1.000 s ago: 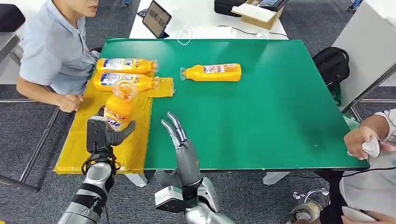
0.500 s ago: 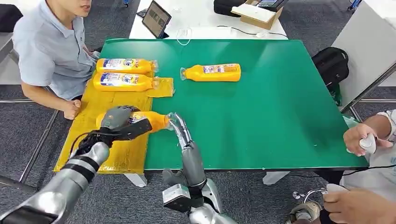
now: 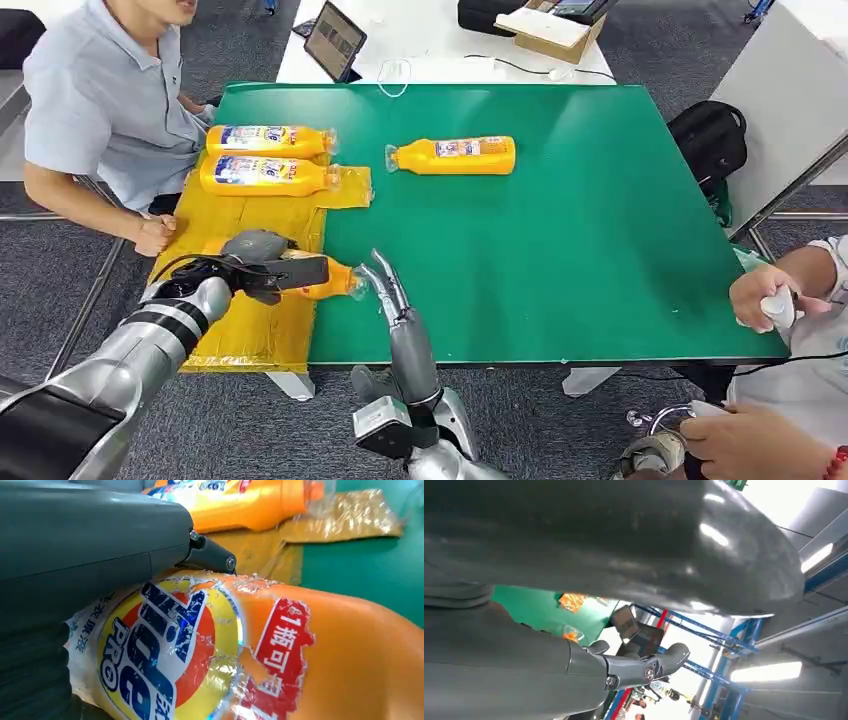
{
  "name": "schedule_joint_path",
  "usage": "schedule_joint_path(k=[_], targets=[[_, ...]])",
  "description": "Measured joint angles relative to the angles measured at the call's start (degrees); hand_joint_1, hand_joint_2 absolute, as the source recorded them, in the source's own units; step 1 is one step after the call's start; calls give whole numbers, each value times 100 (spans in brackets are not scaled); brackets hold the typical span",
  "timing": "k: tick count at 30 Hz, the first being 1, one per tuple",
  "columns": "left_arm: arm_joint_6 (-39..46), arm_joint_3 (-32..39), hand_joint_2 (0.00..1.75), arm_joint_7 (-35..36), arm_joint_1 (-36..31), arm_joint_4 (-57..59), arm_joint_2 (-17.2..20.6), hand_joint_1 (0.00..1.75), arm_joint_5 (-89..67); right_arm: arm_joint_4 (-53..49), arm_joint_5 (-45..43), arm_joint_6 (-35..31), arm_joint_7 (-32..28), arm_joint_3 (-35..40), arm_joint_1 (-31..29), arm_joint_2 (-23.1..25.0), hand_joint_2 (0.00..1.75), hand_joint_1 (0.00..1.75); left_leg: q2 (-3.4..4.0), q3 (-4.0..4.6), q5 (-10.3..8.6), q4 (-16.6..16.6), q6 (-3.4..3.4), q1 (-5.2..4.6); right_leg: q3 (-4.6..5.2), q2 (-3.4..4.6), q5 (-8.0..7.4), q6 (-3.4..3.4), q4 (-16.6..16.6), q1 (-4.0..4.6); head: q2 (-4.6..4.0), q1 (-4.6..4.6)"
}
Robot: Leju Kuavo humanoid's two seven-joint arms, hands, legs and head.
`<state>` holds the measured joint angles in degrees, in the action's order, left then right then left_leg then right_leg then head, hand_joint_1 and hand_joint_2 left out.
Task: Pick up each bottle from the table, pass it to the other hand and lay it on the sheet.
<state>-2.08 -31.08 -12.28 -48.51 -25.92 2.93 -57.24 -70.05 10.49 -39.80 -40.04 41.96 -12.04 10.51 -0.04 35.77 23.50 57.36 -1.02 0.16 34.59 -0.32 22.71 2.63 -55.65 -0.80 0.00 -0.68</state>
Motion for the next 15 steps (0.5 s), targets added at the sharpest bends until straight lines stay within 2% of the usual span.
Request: schedule_joint_path(k=[1, 3, 8, 15], targets=[[-7, -4, 175, 2, -13, 33, -4, 24, 4, 0, 0, 0, 0, 7, 0, -2, 0, 0, -1, 0, 0, 0, 0, 0, -1, 0, 0, 0, 0, 0, 0, 2], [-75, -13, 175, 50, -35, 104, -11, 3, 63, 0, -17, 0, 0, 17, -3, -7, 0, 0, -1, 0, 0, 0, 0, 0, -1, 0, 0, 0, 0, 0, 0, 0], [-583, -20, 175, 116, -68, 306, -26, 0, 280, 11, -118, 0, 0, 46, -17, -11, 0, 0, -1, 1, 0, 0, 0, 0, -1, 0, 0, 0, 0, 0, 0, 2], [-907, 11, 175, -262, -121, 424, -3, 0, 463, 63, -219, 0, 0, 94, -79, -37, 0, 0, -1, 0, 0, -1, 0, 0, -4, -1, 0, 0, -1, 0, 0, 2]])
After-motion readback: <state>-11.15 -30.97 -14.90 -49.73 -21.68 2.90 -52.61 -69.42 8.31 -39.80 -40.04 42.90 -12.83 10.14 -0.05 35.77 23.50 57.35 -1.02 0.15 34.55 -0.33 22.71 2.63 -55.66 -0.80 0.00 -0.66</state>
